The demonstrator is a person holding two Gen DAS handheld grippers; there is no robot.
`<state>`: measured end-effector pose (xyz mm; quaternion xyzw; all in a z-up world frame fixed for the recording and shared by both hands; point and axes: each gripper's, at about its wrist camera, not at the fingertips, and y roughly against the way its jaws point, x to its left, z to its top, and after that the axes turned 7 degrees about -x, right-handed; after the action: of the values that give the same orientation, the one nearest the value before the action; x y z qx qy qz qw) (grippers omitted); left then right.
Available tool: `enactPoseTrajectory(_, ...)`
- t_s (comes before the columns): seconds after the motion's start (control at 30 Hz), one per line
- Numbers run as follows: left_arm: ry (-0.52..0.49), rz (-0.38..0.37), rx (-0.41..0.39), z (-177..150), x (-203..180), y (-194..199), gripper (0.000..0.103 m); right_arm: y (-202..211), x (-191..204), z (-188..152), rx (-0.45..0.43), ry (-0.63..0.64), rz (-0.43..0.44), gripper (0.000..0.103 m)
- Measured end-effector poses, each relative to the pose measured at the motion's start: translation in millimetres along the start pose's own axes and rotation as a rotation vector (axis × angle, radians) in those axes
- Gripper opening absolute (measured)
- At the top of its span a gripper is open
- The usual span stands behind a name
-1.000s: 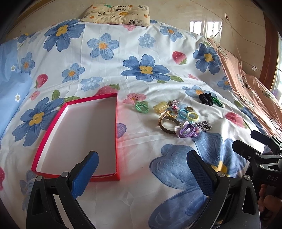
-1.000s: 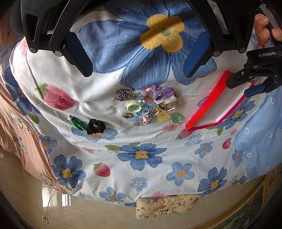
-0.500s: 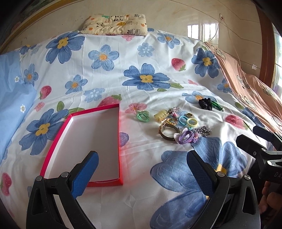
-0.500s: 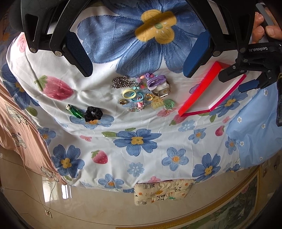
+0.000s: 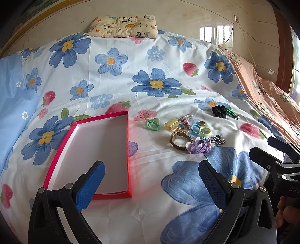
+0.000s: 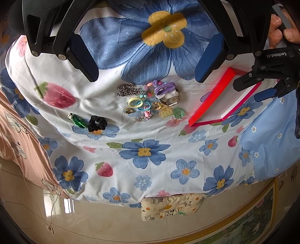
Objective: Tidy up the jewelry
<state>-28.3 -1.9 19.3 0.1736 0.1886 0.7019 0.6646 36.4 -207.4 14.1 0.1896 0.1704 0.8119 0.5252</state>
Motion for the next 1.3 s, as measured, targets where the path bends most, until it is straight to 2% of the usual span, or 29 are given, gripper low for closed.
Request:
enactPoseTrajectory(0.47,0.016,-0.006,0.037,2.3,4.9,-11.9,0.101,-4.8,2.6,-4.4,0.014,-0.002,0.004,0.103)
enactPoseTrajectory(0.6,0.044,-0.043,0.056,11.1,11.7,-21.6,0.101,-9.1,-0.2,-4.4,0.025,-0.011,0.01,0.103)
enactPoseTrajectory(0.87,0.045,-0.049,0.079,26.3,21.8,-47.5,0.1,-22.8,-11.9,2.0,0.053,-0.036,0.011,0.1)
enactPoseTrajectory(1.0,0.05,-0.055,0.102,32.2,22.0,-65.0,0.096,-33.5,-16.8,8.9,0.073,-0.045,0.02,0.093)
enactPoseTrajectory(1.13,0.039,-0.068,0.126,41.8,20.4,-87.4,0.091,-50.8,-23.4,16.6,0.105,-0.065,0.038,0.082)
enactPoseTrajectory(1.3,0.037,-0.109,0.183,51.7,17.2,-124.0,0.082,-79.0,-35.4,22.1,0.165,-0.11,0.057,0.058)
